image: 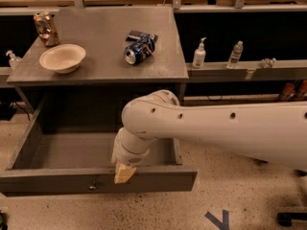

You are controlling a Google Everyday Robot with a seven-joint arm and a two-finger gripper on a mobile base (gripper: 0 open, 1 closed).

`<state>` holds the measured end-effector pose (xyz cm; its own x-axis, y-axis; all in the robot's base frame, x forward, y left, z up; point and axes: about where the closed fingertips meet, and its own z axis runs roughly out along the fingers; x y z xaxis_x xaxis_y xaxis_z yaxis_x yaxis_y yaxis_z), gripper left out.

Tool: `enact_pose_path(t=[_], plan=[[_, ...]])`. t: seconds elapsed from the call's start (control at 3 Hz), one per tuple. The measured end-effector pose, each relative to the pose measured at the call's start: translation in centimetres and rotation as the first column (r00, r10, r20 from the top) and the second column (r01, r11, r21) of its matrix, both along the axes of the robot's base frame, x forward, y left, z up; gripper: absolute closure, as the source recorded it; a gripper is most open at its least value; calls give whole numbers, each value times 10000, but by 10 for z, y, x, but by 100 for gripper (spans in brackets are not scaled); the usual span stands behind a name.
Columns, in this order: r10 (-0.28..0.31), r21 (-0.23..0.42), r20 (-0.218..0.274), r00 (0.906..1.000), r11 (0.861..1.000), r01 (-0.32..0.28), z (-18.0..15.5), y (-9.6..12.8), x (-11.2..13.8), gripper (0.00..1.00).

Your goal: Close top drawer

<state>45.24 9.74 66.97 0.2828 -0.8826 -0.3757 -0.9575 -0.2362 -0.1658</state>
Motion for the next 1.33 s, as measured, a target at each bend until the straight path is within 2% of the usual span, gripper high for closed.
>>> enact_pose_path(t=[0.67,1.0,1.33], plan=[[-661,225,383,9971,9976,653,26,2,52,60],[-760,248,411,9963,9969,750,29,2,60,63],[-1185,189,345,9924,9928,1179,29,6,95,62]])
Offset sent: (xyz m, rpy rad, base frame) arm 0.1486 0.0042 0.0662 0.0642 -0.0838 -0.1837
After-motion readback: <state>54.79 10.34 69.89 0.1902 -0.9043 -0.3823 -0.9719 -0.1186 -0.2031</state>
